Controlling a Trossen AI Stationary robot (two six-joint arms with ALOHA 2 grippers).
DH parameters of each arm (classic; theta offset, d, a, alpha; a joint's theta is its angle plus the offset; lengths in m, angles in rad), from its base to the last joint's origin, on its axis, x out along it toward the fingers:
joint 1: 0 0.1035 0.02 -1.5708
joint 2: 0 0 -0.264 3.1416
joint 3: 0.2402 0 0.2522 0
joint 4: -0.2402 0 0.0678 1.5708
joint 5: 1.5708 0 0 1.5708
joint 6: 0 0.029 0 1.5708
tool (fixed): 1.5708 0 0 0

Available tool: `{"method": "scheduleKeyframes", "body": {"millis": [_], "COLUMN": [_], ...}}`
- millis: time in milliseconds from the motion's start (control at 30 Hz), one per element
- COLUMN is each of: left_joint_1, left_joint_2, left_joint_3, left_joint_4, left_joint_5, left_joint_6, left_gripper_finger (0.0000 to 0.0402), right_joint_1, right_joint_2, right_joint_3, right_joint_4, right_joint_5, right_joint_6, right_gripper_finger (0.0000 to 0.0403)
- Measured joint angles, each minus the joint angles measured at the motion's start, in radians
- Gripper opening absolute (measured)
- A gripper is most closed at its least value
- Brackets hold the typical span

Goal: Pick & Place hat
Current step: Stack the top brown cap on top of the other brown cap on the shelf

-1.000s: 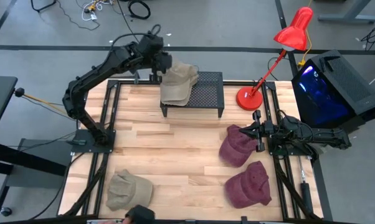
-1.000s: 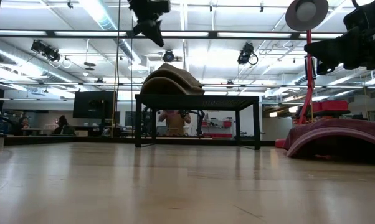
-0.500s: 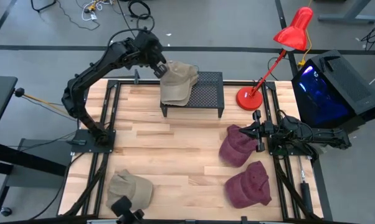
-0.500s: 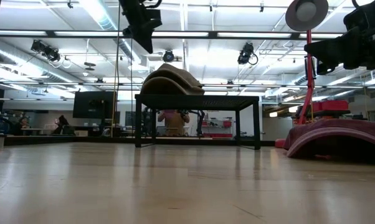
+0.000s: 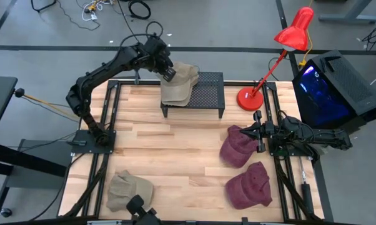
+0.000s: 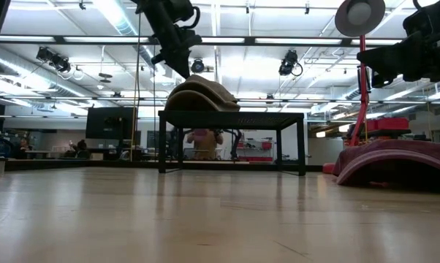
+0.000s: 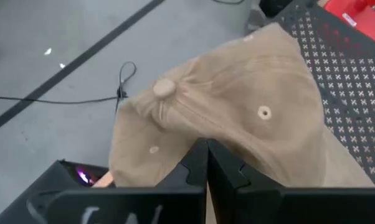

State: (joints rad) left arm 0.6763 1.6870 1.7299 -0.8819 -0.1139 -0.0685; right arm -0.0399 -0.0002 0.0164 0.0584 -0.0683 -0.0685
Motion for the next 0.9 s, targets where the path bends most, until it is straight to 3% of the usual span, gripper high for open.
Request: {"method": "scheduleKeyframes", "body": {"millis": [633, 900], "left_joint_1": [-0.019, -0.032], "left_joint_2": [0.010, 0.010], "left_joint_3": [-0.005, -0.005], "left_joint_4": [0.040, 0.091], "left_joint_5": [0.060, 0.159], "left_joint_6": [-0.052, -0.077], "left_gripper_finger": [0.0004, 0.0005], "right_joint_1": [0.000, 0.000], "right_joint_2": [0.000, 0.000], "right_joint_3": [0.000, 0.000], "right_joint_4": [0.000, 0.000], "right_joint_5": [0.000, 0.000], "right_joint_6": [0.000, 0.000], "right_gripper_finger": [0.0016, 0.0016]}}
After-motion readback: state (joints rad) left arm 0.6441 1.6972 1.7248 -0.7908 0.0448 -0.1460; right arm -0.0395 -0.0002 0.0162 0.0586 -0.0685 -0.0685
